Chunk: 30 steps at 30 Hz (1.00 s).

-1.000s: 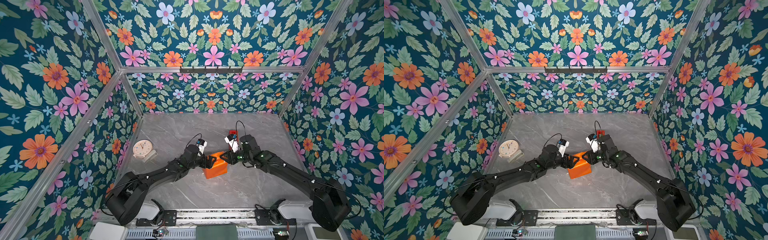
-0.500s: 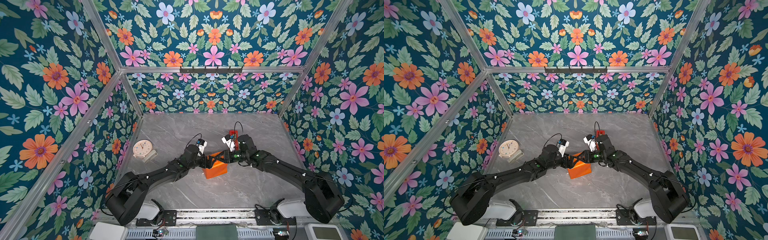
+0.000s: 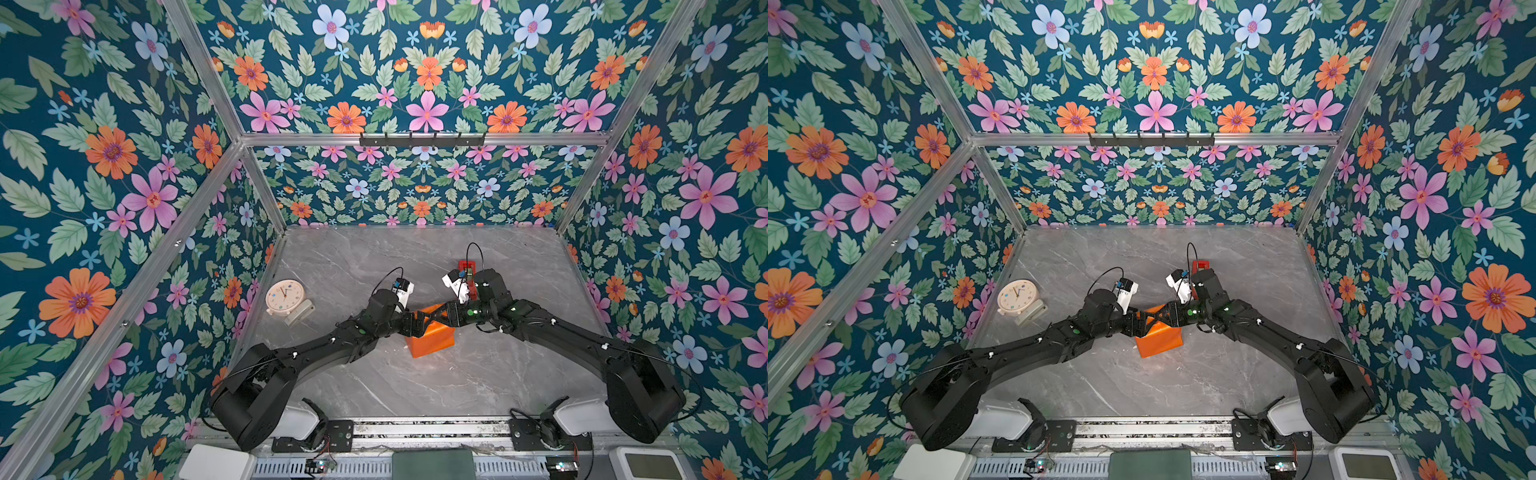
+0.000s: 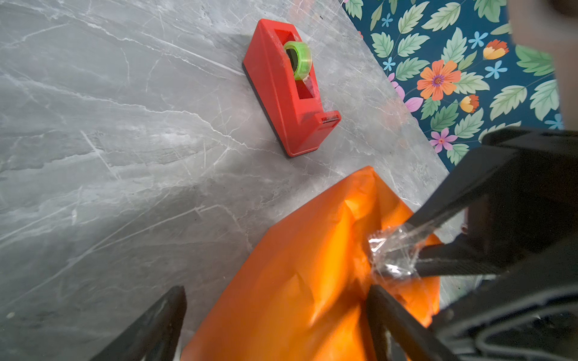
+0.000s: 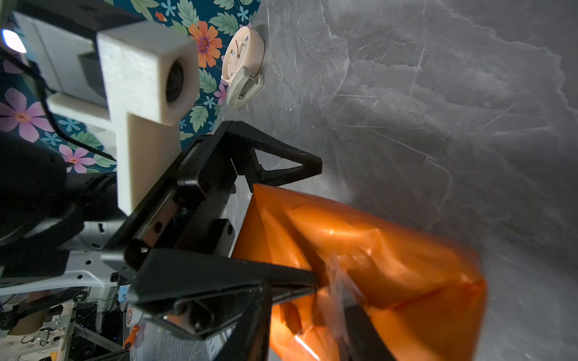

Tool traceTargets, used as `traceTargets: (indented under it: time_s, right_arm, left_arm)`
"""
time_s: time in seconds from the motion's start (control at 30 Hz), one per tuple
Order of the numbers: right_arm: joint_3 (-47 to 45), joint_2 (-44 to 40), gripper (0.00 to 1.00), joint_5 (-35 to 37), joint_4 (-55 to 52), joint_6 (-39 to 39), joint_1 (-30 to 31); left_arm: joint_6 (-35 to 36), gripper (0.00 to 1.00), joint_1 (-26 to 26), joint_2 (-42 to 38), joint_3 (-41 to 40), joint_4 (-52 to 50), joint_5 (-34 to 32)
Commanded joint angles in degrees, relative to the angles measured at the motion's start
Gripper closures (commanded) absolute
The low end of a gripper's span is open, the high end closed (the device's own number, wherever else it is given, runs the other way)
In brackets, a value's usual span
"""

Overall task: Wrap a gift box in wrapping paper
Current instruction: Stick the wrapping paper to the gift box.

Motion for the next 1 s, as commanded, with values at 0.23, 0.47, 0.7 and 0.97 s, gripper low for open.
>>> traceTargets:
  time_s: [0.23,0.47,0.7,0.97]
  right_arm:
    - [-1.0,0.0,0.62,6.6,-5.6,-10.4,1.5]
    - [-2.2,-1.3,0.55,11.8,-7.2,-16.2,2.9]
    - [-3.2,-2.3,0.5,15.0,-7.7,-19.6,3.6]
    - [-2.7,-3.4,0.45,13.7,-6.6,-18.2,3.6]
  left_arm:
    - [2.2,0.09,0.0,0.8,0.0,-7.2,-1.5]
    - [2.2,0.09,0.0,0.9,0.1,-7.3,-1.5]
    - [1.8,0.09,0.0,0.1,-0.1,-7.0,-1.9]
    - [1.1,0.09,0.0,-0.7,-0.7,-4.4,-0.1]
